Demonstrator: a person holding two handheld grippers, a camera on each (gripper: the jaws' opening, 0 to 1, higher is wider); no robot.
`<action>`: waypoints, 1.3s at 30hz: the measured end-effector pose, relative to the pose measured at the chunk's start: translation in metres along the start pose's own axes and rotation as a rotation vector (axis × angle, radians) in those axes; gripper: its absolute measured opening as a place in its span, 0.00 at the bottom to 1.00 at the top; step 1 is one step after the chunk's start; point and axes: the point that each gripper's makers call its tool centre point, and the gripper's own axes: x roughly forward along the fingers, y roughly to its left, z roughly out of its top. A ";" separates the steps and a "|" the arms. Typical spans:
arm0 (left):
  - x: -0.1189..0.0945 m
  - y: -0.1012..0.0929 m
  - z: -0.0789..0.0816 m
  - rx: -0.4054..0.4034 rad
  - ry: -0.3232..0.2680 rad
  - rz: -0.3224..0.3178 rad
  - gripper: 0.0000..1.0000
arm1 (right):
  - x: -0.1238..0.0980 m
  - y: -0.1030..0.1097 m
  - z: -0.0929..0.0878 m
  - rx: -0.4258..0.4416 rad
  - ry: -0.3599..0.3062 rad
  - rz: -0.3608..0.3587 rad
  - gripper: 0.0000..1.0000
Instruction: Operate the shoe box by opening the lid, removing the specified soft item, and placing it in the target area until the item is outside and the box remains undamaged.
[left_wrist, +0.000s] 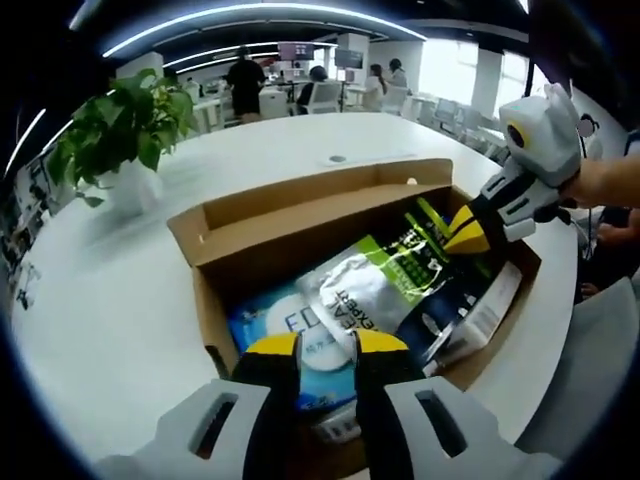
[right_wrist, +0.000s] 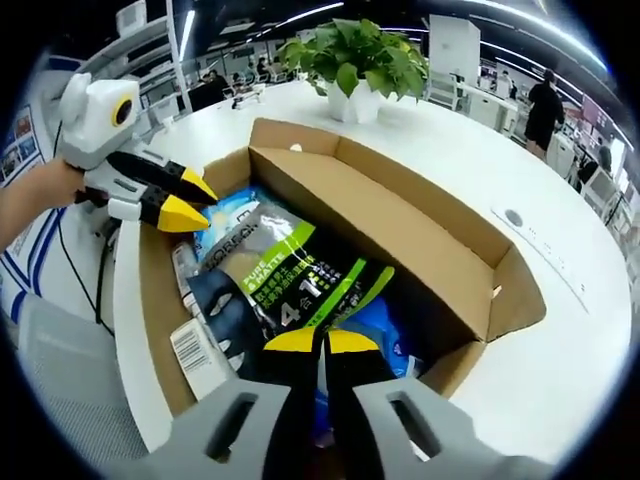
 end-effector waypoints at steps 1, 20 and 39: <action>0.001 -0.001 -0.001 -0.001 0.005 -0.005 0.19 | 0.000 0.000 -0.001 -0.002 0.004 -0.001 0.00; 0.024 -0.016 -0.008 -0.166 0.061 -0.126 0.15 | 0.006 -0.003 -0.010 -0.021 0.028 -0.004 0.00; 0.021 -0.025 -0.001 -0.229 0.001 -0.155 0.00 | 0.002 -0.003 -0.010 0.044 0.004 -0.013 0.00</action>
